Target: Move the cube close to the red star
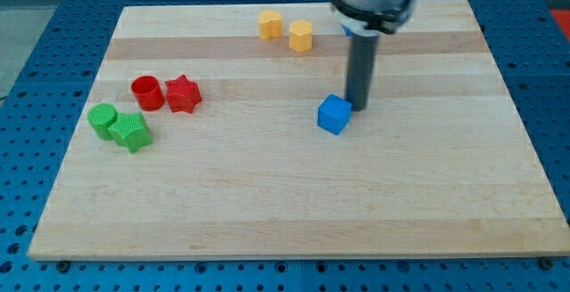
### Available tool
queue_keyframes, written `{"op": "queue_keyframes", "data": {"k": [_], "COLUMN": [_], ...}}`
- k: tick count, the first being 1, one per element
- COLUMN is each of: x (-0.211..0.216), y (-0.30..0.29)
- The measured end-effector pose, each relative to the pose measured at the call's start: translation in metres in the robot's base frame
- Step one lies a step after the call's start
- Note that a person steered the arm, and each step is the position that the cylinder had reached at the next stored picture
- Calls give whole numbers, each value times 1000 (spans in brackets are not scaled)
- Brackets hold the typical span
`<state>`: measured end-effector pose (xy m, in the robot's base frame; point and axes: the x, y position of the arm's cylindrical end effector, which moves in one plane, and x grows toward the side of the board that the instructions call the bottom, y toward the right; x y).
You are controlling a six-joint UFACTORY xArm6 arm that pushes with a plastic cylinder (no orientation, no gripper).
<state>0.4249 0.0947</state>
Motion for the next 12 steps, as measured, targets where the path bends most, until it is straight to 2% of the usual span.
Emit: {"op": "queue_keyframes", "data": {"k": [1,3,4,5,6,7,9,10,11,12], "x": [9,25,25,24,23,51,44,34,5,-51], "y": [-7,-128,-128,-99,-7,-34,-198,-187,-74,26]}}
